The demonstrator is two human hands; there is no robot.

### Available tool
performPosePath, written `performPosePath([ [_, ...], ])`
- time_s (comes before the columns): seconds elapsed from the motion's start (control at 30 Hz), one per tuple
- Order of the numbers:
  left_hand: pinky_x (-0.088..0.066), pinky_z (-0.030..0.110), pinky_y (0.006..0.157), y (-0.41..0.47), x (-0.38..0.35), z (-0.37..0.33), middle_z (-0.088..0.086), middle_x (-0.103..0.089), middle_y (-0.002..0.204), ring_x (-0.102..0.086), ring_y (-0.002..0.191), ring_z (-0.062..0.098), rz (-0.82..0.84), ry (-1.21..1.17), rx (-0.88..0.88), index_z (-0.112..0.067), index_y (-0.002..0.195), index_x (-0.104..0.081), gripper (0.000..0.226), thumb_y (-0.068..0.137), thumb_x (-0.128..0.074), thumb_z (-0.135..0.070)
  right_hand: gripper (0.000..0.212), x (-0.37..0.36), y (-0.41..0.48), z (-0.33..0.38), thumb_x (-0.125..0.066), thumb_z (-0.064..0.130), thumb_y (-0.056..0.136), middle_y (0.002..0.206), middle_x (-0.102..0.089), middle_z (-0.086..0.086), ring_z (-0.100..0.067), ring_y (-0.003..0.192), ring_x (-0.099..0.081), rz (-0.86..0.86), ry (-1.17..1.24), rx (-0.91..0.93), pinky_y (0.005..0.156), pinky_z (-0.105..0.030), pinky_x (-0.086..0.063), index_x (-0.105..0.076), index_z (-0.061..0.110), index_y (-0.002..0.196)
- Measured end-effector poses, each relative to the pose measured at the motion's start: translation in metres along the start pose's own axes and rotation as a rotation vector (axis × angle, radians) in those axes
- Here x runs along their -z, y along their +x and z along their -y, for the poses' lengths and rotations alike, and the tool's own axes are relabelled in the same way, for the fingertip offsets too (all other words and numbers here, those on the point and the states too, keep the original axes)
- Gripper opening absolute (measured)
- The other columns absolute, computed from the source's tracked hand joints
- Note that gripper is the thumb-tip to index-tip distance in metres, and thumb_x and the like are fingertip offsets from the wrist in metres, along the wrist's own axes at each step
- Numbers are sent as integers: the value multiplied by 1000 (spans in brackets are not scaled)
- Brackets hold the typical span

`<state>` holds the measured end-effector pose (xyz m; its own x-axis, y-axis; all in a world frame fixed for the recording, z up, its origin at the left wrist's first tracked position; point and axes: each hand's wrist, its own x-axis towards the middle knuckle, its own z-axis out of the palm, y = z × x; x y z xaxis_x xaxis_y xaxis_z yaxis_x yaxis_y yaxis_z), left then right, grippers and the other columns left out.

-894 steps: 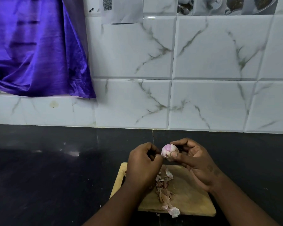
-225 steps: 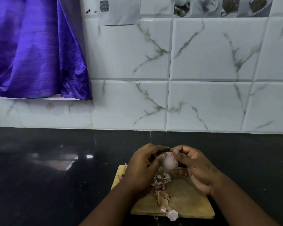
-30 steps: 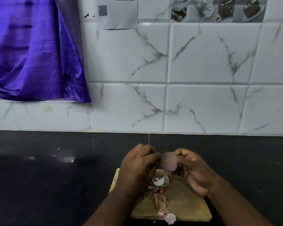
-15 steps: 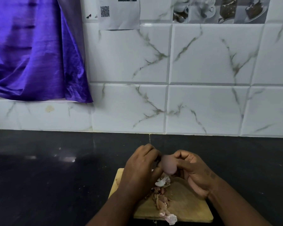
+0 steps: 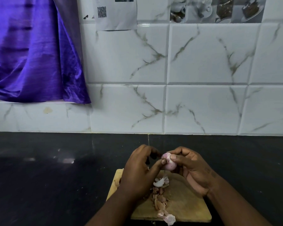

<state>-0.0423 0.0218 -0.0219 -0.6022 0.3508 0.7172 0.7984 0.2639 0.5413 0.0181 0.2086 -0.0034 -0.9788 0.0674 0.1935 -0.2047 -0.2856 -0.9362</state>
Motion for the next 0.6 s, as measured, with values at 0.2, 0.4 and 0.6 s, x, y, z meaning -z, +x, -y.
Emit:
performPosePath([
  [0.2,-50,27,71,-1,-2,-2,-17,-61,97,-59,92,10,-5,-25,-12,-33,97,-64,5,99,-69,-31,43,2,2,-1,-83,4,77,107,-73,-28,-31,84,-73,-11,37,-21,71,-37,-62,-61,-15,108],
  [0.4,-39,16,67,0,-1,-4,-20,-52,88,-54,83,6,-45,120,-61,-38,89,-51,13,97,-60,-38,39,1,2,-4,-84,8,76,108,-73,-28,-31,87,-73,-21,-37,0,73,-37,-62,-67,-8,106],
  [0.6,-38,18,65,-1,-4,-7,-17,-48,89,-50,81,6,-56,182,-9,-34,91,-45,9,97,-50,-40,52,-2,2,-4,-96,27,57,106,-74,-25,-29,87,-73,11,-86,35,71,-35,-61,-73,1,96],
])
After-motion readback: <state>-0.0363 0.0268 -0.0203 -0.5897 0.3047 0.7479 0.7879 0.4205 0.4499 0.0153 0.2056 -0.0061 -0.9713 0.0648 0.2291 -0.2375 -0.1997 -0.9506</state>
